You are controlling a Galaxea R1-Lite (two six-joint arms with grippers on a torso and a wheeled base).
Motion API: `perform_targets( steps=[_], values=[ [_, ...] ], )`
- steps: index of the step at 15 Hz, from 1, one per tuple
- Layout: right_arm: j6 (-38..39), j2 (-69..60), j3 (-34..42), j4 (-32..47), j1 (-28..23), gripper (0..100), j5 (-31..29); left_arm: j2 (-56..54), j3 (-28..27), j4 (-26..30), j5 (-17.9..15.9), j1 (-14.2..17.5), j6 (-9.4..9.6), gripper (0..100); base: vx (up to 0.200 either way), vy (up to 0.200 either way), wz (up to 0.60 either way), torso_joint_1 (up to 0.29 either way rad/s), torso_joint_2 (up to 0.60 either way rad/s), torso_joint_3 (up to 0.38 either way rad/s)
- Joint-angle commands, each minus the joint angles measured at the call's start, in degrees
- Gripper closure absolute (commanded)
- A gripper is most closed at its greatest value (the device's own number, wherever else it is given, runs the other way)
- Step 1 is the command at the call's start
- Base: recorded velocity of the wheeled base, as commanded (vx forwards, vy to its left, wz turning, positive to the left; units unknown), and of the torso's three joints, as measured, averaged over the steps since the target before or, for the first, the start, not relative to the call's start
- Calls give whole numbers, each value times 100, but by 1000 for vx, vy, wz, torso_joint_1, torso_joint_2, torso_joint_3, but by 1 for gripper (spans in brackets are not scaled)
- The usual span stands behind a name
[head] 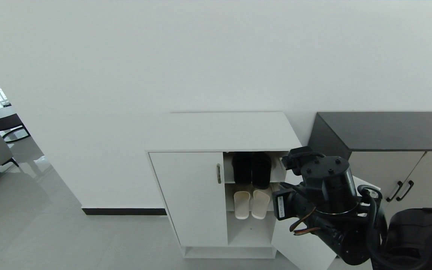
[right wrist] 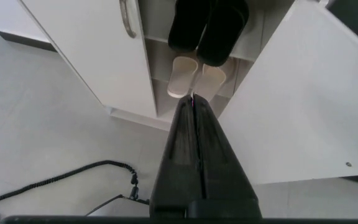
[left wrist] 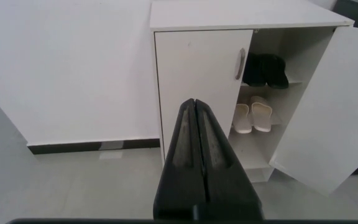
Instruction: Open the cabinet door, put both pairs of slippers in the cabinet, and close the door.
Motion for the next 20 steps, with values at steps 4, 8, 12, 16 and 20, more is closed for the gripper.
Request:
perform_targets(
  steps=[4, 8, 12, 16, 20],
  values=[
    [-107, 30, 183, -227, 4, 100, 6, 5, 0, 1, -2, 1, -1, 100, -100, 0, 0, 25, -33, -15],
    [-159, 30, 244, -270, -5, 100, 6, 5, 0, 1, -2, 1, -1, 100, -200, 0, 0, 2, -1, 0],
    [-528, 12, 262, -270, -638, 100, 6, 5, 0, 1, -2, 1, -1, 100, 0, 0, 0, 0, 0, 0],
    [-959, 179, 411, -297, -2176, 100, 560, 5, 0, 1, -2, 1, -10, 100, 0, 0, 0, 0, 0, 0],
    [-1108, 574, 139, -596, -3512, 100, 1017, 5, 0, 1, -2, 1, -10, 100, 0, 0, 0, 0, 0, 0]
  ],
)
